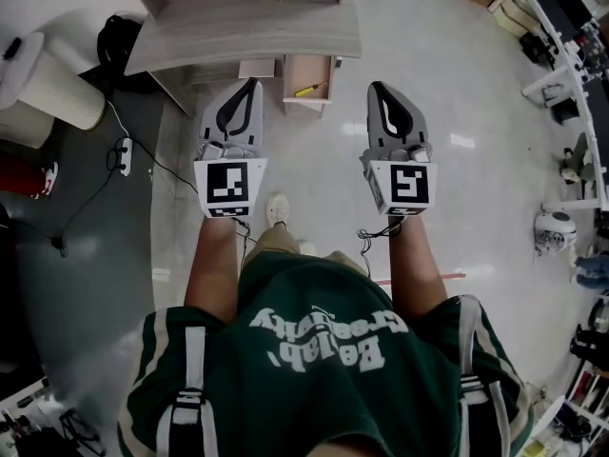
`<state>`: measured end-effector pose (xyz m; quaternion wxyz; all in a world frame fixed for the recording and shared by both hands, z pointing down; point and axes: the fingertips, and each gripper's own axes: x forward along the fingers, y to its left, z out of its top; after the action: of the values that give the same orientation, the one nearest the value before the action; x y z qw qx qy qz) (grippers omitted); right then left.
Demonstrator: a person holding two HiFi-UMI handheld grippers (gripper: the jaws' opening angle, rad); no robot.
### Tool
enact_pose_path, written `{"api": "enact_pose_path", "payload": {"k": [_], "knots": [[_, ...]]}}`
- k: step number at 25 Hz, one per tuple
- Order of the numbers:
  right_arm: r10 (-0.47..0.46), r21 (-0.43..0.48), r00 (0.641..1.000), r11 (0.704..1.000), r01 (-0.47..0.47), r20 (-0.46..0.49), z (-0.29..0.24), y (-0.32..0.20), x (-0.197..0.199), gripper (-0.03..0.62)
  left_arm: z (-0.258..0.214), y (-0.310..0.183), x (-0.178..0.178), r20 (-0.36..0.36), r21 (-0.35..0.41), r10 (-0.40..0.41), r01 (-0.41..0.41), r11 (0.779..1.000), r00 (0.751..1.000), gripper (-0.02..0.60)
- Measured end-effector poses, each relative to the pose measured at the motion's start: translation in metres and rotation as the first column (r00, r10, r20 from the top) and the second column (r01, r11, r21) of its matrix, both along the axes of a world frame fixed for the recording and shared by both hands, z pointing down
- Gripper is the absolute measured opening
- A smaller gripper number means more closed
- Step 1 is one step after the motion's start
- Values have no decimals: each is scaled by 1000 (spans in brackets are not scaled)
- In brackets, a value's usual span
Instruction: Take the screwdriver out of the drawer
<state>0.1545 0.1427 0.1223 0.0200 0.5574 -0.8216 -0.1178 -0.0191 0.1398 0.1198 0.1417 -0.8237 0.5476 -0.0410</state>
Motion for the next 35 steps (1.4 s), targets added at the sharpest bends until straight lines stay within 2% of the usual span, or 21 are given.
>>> {"api": "enact_pose_path", "payload": {"k": [4,10,21,28,32,35], "knots": [[17,13,1000,1000,-17,4,6,-48,-9,32,6,-51,-14,8,5,9,-9,1000,1000,17],[41,14,999,999,-41,4,6,-124,-18,32,10,-126,-15,10,0,50,-50,999,999,17],[92,-23,996,996,-92,-3,15,-262,-56,32,19,-277,-42,4,-28,119,-118,993,993,17],[107,-73,994,992,-107,-1,39,-316,-65,32,38,-337,-46,1,-47,149,-149,988,989,17],[76,-105,997,991,-77,-13,66,-337,-57,32,55,-357,-29,-12,-42,164,-164,986,986,17],[36,-131,999,991,-36,0,88,-353,-50,32,74,-366,-18,-30,-48,143,-144,988,989,17]]}}
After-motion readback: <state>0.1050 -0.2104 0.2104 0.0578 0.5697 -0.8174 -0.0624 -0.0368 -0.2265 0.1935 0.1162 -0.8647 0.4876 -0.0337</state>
